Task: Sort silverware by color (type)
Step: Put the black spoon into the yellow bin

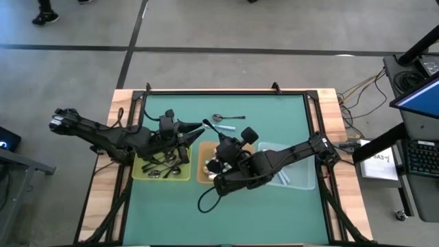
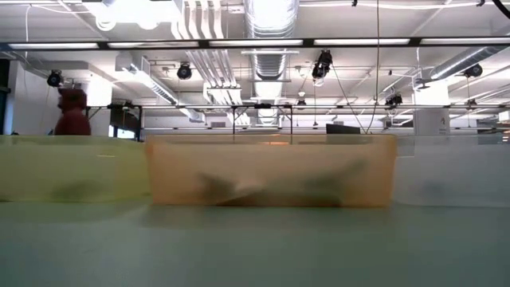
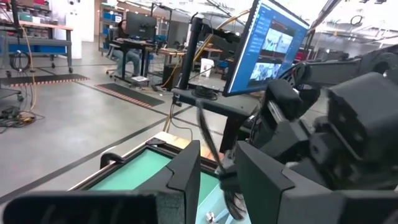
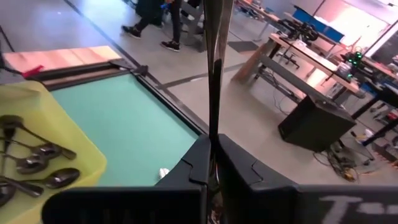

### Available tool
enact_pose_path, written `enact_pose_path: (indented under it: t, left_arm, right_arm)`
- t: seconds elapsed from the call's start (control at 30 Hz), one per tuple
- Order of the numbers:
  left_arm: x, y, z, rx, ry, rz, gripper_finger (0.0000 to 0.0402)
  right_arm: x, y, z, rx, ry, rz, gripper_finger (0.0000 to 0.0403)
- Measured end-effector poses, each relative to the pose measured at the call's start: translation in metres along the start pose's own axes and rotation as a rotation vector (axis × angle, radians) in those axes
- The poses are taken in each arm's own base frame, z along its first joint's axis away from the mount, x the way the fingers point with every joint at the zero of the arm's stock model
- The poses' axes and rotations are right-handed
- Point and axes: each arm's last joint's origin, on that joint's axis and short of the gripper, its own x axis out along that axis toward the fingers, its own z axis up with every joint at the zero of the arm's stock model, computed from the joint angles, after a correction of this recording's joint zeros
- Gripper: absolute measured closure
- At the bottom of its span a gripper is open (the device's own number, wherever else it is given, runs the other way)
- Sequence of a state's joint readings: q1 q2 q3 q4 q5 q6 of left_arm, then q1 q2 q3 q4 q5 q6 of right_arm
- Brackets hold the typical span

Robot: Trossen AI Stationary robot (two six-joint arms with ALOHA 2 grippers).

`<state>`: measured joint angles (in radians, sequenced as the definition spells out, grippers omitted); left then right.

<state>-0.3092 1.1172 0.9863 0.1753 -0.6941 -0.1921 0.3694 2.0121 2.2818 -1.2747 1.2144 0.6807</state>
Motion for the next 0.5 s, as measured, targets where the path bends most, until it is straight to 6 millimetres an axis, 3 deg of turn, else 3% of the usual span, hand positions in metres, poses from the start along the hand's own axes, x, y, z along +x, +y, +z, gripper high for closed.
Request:
enact_pose_path:
  t: [0.5]
  left_arm:
    - [0.000,-0.001,0.002,-0.011,-0.013,-0.008,0.0332]
  right_arm:
    - [-0.003,0.010,0.011,-0.046,-0.049,0.059,0.0394]
